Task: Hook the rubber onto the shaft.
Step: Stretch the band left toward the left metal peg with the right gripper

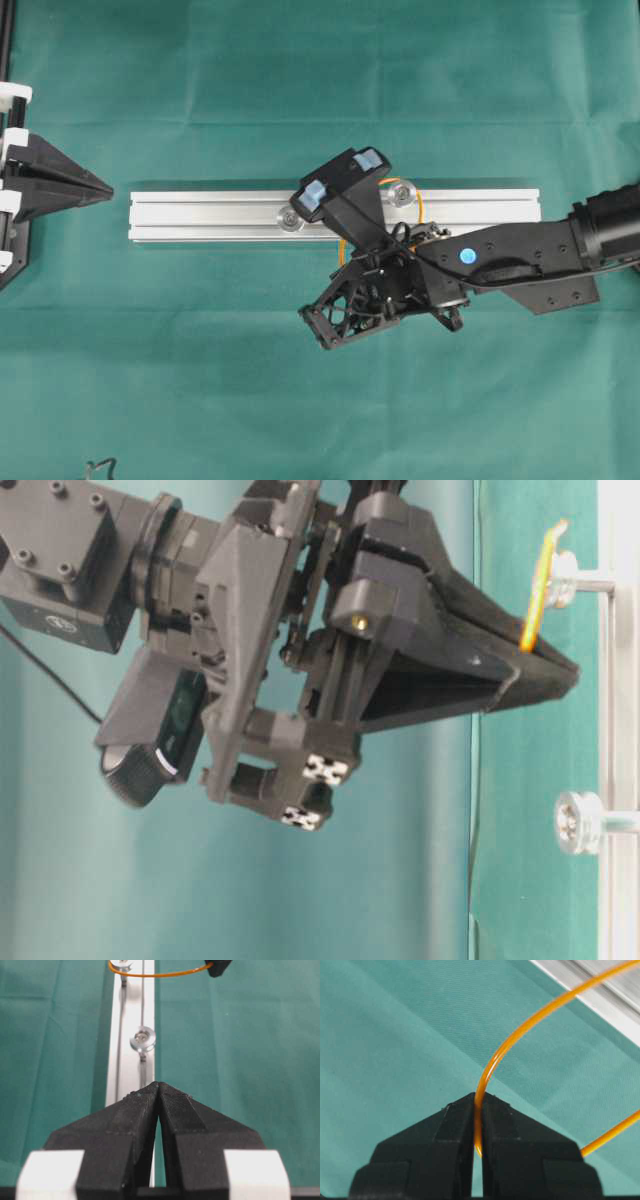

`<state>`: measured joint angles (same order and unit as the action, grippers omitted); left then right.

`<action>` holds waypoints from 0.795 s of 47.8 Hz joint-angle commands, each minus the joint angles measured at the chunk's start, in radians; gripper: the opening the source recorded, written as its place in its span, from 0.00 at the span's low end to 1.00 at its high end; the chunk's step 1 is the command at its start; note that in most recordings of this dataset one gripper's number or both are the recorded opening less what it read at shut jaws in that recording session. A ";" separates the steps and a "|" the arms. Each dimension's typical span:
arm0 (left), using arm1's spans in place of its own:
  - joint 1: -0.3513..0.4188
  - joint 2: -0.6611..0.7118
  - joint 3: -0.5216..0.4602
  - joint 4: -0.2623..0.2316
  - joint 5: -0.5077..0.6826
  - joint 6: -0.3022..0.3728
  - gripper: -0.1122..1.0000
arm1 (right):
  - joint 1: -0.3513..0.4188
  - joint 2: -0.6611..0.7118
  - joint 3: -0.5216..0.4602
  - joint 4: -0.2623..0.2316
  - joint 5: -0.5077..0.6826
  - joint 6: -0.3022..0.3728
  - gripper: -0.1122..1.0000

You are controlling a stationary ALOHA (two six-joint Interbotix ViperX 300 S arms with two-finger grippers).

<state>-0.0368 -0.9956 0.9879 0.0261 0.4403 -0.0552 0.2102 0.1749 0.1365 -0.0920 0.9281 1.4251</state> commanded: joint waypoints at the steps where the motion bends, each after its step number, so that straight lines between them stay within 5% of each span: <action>1: -0.002 0.003 -0.029 0.002 -0.008 -0.002 0.10 | -0.002 -0.017 -0.026 0.002 0.003 0.026 0.14; 38: -0.003 0.003 -0.028 0.002 -0.008 -0.002 0.10 | -0.075 0.008 -0.083 -0.005 0.003 0.028 0.14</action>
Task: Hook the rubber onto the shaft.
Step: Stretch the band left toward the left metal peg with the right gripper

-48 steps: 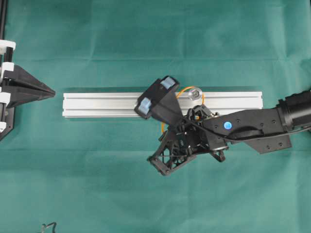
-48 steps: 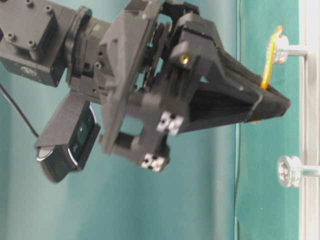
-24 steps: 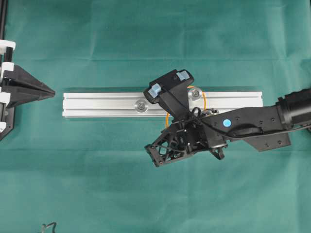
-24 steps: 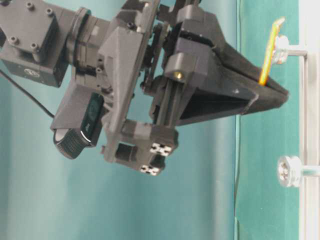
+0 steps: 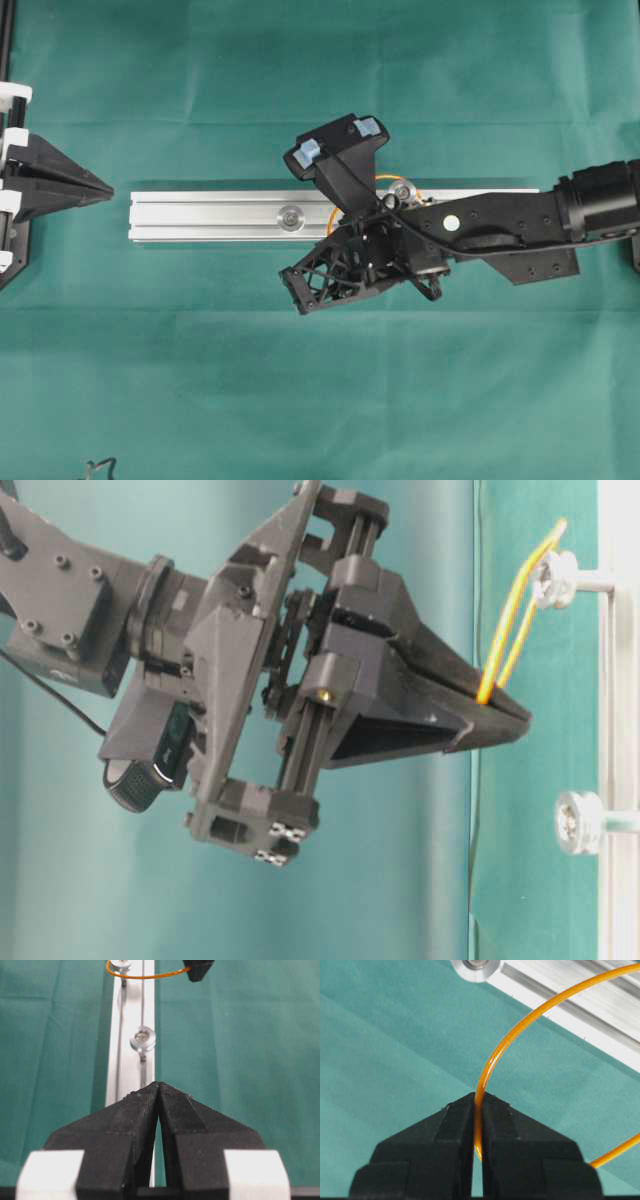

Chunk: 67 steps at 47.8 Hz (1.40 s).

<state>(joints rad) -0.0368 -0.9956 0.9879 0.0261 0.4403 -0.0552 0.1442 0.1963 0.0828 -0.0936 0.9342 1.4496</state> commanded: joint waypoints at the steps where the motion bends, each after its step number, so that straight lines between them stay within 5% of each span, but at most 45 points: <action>1: -0.003 0.003 -0.029 0.002 -0.008 -0.002 0.10 | -0.012 -0.012 -0.032 -0.003 0.000 0.003 0.15; 21: -0.003 0.003 -0.029 0.002 -0.008 -0.003 0.10 | -0.043 0.055 -0.126 -0.003 0.035 0.006 0.14; 67: -0.003 0.014 -0.028 0.003 0.009 -0.038 0.10 | -0.063 0.058 -0.121 0.005 0.064 0.012 0.14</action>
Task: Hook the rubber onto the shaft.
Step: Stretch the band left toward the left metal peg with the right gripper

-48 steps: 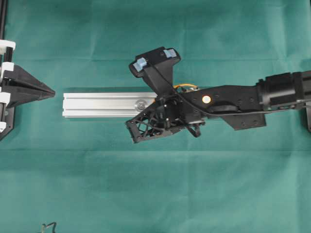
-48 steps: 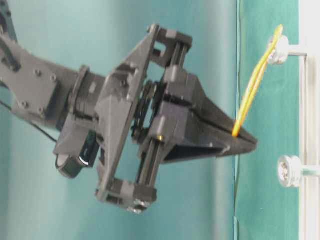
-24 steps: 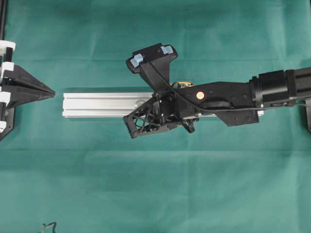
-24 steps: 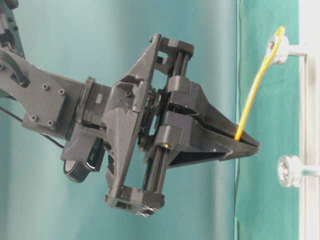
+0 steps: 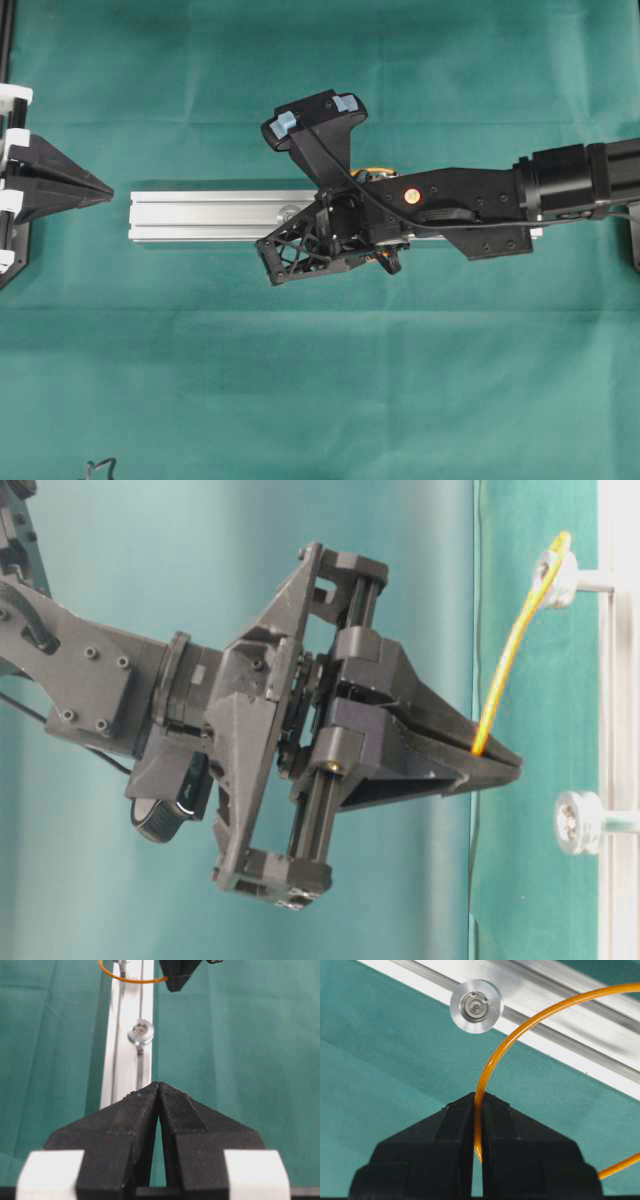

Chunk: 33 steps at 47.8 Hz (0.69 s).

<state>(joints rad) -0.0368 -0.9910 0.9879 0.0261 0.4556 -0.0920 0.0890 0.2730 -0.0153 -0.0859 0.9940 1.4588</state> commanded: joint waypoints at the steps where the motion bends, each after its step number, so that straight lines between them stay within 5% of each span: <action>1: -0.003 0.009 -0.028 0.003 -0.006 -0.003 0.10 | -0.009 -0.018 -0.023 -0.003 0.008 0.005 0.15; 17: -0.003 0.014 -0.028 0.003 0.003 0.000 0.10 | -0.012 -0.012 -0.038 -0.006 0.009 0.106 0.14; 33: -0.003 0.012 -0.028 0.003 0.017 0.000 0.10 | -0.012 0.048 -0.132 -0.018 0.012 0.118 0.14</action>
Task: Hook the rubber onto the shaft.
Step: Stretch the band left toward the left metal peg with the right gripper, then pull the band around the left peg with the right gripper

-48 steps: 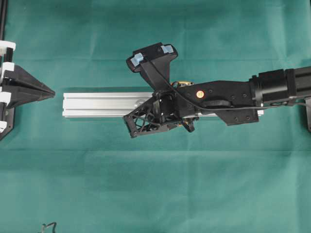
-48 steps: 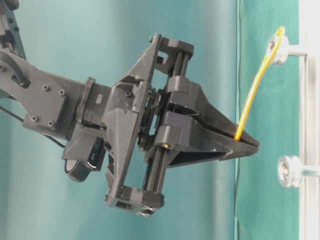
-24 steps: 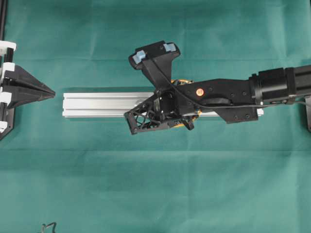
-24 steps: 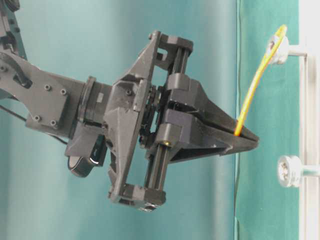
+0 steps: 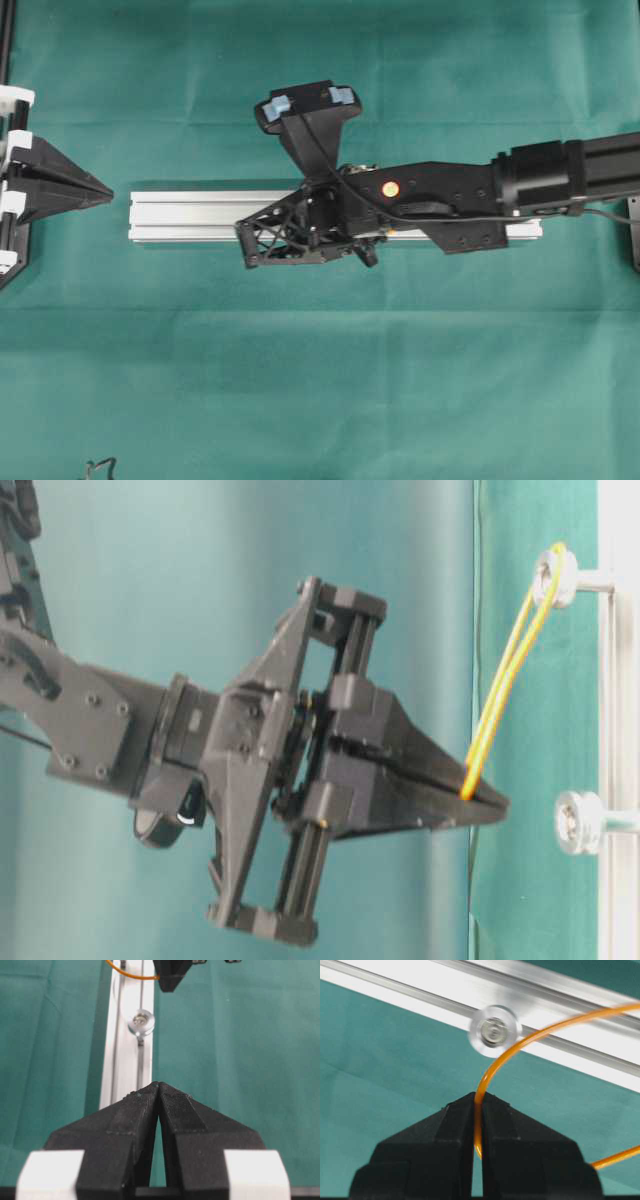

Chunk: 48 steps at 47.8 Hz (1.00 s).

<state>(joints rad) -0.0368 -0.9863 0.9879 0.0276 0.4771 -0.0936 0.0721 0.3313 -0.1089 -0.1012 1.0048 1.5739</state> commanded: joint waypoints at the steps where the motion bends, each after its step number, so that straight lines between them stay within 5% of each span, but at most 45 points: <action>1: -0.003 0.008 -0.028 0.002 -0.005 0.002 0.10 | 0.006 -0.005 -0.044 -0.003 0.005 0.003 0.14; 48: -0.003 0.009 -0.028 0.002 -0.005 0.000 0.10 | -0.012 0.071 -0.101 -0.002 -0.018 0.032 0.14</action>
<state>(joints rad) -0.0368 -0.9863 0.9879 0.0276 0.4771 -0.0936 0.0629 0.4172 -0.1749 -0.1012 1.0002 1.6045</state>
